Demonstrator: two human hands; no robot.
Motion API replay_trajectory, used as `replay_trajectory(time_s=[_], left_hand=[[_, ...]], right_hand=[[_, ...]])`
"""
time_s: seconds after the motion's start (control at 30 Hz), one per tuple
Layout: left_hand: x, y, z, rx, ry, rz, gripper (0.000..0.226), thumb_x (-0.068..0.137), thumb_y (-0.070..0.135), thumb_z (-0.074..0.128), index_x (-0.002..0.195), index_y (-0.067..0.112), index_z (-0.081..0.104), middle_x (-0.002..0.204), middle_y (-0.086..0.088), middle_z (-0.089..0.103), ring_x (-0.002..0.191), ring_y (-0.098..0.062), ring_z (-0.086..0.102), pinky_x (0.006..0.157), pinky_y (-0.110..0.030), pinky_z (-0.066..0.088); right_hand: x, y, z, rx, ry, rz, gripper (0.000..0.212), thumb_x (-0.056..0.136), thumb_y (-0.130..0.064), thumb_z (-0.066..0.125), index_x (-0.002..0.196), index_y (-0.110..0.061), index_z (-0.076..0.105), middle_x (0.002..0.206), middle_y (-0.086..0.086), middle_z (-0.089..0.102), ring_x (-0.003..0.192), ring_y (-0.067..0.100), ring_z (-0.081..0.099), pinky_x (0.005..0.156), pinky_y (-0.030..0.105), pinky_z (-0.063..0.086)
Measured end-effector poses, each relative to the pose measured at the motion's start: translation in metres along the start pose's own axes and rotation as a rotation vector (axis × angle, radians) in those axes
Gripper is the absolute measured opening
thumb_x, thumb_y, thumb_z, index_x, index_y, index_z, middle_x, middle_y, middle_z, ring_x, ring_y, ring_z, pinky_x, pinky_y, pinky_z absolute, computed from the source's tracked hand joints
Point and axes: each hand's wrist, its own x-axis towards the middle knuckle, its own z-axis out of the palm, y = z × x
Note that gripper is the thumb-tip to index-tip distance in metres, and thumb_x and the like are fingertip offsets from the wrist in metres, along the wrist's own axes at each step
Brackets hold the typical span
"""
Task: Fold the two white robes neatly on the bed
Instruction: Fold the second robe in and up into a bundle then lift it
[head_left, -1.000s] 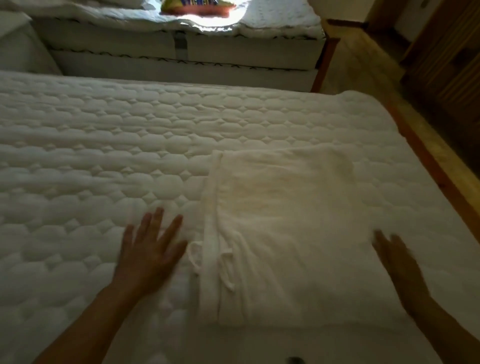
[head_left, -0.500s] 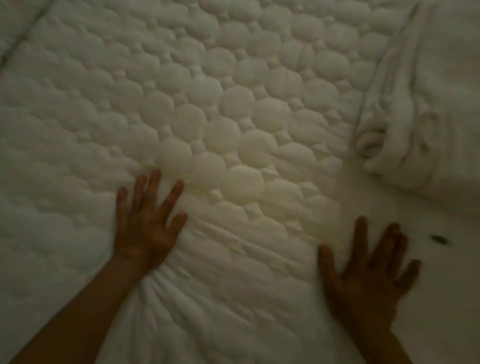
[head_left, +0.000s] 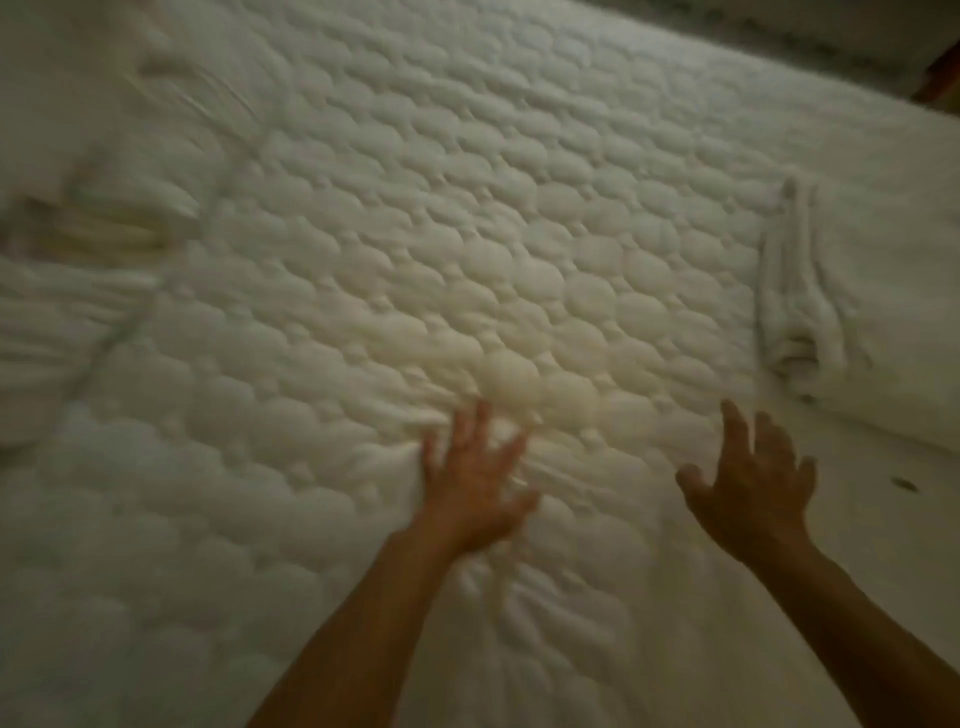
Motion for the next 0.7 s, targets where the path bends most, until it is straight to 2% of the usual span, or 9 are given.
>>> replay_trajectory(time_s=[0.07,0.1,0.23,0.37,0.43,0.5,0.6,0.67,0.7], left_hand=[[-0.019,-0.045,-0.071,-0.224,-0.142,0.093,0.075,0.095,0.065,0.05,0.158,0.051,0.011,0.172,0.007,-0.004,0.158,-0.016,-0.003,0.127,-0.046,0.006],[-0.031,-0.076,-0.109,-0.246,-0.101,0.127,0.075,0.097,0.061,0.052,0.158,0.051,0.009,0.172,0.008,-0.003,0.158,-0.015,-0.003,0.127,-0.045,0.008],[-0.064,-0.222,-0.275,0.046,0.229,0.158,0.068,0.101,0.054,0.047,0.16,0.042,0.015,0.172,0.002,0.01,0.158,-0.02,0.006,0.127,-0.046,0.013],[-0.08,-0.333,-0.387,0.157,0.485,0.019,0.063,0.098,0.054,0.041,0.154,0.025,0.042,0.161,-0.01,0.039,0.149,-0.032,0.035,0.12,-0.048,0.03],[-0.087,-0.381,-0.423,0.21,0.671,0.009,0.062,0.092,0.053,0.043,0.141,0.019,0.058,0.146,-0.014,0.057,0.135,-0.034,0.052,0.111,-0.051,0.04],[-0.094,-0.424,-0.457,0.234,0.806,-0.057,0.058,0.09,0.051,0.048,0.136,0.017,0.061,0.139,-0.014,0.061,0.129,-0.035,0.057,0.107,-0.053,0.044],[-0.088,-0.5,-0.501,0.138,0.694,-0.367,0.082,0.086,0.061,0.059,0.155,0.024,0.035,0.155,-0.019,0.04,0.14,-0.041,0.039,0.113,-0.054,0.036],[-0.078,-0.545,-0.516,0.011,0.515,-0.576,0.122,0.061,0.077,0.066,0.16,0.021,0.021,0.158,-0.022,0.035,0.141,-0.043,0.037,0.115,-0.053,0.035],[-0.077,-0.559,-0.518,-0.143,0.434,-0.646,0.137,0.045,0.081,0.068,0.158,0.017,0.026,0.155,-0.022,0.041,0.137,-0.043,0.044,0.113,-0.053,0.038]], right_hand=[[-0.015,-0.094,-0.016,0.163,0.023,-0.049,0.081,0.091,-0.037,0.066,0.156,-0.018,0.022,0.16,0.018,0.027,0.146,0.037,0.026,0.117,0.058,0.027],[-0.02,-0.144,-0.023,0.218,0.033,-0.081,0.08,0.091,-0.036,0.067,0.156,-0.017,0.024,0.16,0.017,0.03,0.146,0.035,0.029,0.117,0.055,0.029],[-0.04,-0.354,-0.041,0.376,0.016,-0.256,0.077,0.092,-0.037,0.067,0.156,-0.023,0.025,0.16,0.01,0.031,0.145,0.029,0.031,0.114,0.047,0.032],[-0.056,-0.528,-0.057,0.51,-0.029,-0.377,0.068,0.092,-0.045,0.066,0.15,-0.027,0.035,0.15,0.008,0.045,0.132,0.026,0.049,0.107,0.046,0.045],[-0.059,-0.593,-0.067,0.667,-0.077,-0.334,0.067,0.091,-0.052,0.063,0.148,-0.026,0.039,0.143,0.005,0.054,0.124,0.023,0.055,0.101,0.044,0.049],[-0.055,-0.642,-0.07,0.844,-0.178,-0.214,0.074,0.089,-0.059,0.063,0.148,-0.022,0.04,0.141,0.005,0.057,0.123,0.025,0.057,0.097,0.04,0.049],[-0.048,-0.682,-0.052,1.0,-0.27,-0.085,0.094,0.071,-0.075,0.067,0.141,-0.015,0.048,0.134,0.006,0.062,0.115,0.027,0.063,0.096,0.045,0.054],[-0.04,-0.693,-0.028,1.023,-0.219,-0.03,0.106,0.054,-0.085,0.068,0.135,-0.019,0.051,0.13,0.005,0.061,0.112,0.027,0.063,0.095,0.048,0.055],[-0.035,-0.695,-0.017,1.043,-0.192,0.015,0.111,0.047,-0.086,0.069,0.136,-0.022,0.048,0.132,0.004,0.058,0.114,0.027,0.061,0.096,0.049,0.054]])
